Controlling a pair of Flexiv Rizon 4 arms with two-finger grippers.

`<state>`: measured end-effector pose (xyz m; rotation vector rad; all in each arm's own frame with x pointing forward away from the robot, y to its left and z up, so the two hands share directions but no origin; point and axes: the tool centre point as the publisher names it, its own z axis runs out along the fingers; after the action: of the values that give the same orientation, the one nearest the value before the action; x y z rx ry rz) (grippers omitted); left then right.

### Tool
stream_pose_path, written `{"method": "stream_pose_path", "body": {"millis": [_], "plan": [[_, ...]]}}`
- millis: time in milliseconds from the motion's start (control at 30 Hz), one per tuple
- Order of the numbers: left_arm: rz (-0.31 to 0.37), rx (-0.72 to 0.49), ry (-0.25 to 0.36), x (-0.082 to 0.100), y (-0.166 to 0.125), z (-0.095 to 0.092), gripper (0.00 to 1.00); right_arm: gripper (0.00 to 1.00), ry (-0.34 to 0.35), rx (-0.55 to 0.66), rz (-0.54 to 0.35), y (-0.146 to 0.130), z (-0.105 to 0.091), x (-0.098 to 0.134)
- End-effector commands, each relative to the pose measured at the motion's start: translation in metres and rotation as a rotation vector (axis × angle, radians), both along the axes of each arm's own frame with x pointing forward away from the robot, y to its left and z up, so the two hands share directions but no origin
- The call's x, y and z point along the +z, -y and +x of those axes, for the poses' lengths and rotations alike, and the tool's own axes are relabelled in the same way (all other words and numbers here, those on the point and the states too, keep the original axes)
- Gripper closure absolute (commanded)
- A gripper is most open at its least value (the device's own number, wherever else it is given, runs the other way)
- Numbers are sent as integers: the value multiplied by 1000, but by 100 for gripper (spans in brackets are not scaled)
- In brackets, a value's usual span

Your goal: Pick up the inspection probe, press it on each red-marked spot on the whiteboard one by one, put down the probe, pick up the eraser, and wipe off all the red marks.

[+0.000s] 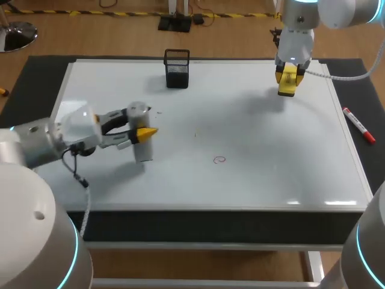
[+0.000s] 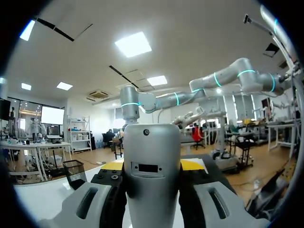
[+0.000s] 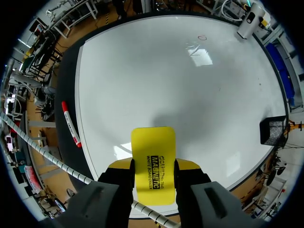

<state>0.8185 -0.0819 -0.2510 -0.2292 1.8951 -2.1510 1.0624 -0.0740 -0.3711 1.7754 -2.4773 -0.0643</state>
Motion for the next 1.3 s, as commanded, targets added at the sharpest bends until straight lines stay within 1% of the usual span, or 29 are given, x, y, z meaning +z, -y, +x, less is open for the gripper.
{"method": "stream_pose_path", "body": {"millis": [33, 133, 200, 300, 633, 667, 700, 767, 800, 933, 1033, 1133, 1300], "plan": [[-9, 91, -16, 1, -34, -17, 100, 100, -1, 3, -2, 1, 1, 1], [-22, 113, -28, -3, -43, -18, 100, 100, -1, 3, -2, 1, 1, 1], [-12, 119, -39, -5, -46, -19, 100, 100, -1, 3, -2, 1, 1, 1], [-15, 122, -42, -6, -50, -19, 100, 100, -1, 3, -2, 1, 1, 1], [-18, 121, -44, -5, -53, -19, 100, 100, -1, 3, -2, 1, 1, 1], [-18, 121, -44, -5, -53, -19, 100, 100, 4, 13, 11, -3, -2, 5], [-18, 121, -44, -5, -53, -19, 100, 100, 12, 31, 28, -8, -7, 8], [-18, 121, -44, -5, -53, -19, 100, 100, 42, 71, -5, -18, -20, 12], [-18, 121, -44, -5, -53, -19, 100, 100, 47, 84, -2, -22, -27, 13], [-18, 121, -44, -5, -53, -19, 100, 100, 45, 98, 29, -34, -54, 12], [-18, 121, -44, -5, -53, -19, 100, 100, 43, 124, 31, -42, -71, 12], [-18, 121, -44, -5, -53, -19, 100, 100, 47, 188, 24, -55, -98, 13], [-18, 121, -44, -5, -53, -19, 100, 100, 33, 269, 39, -75, -141, 10]]}}
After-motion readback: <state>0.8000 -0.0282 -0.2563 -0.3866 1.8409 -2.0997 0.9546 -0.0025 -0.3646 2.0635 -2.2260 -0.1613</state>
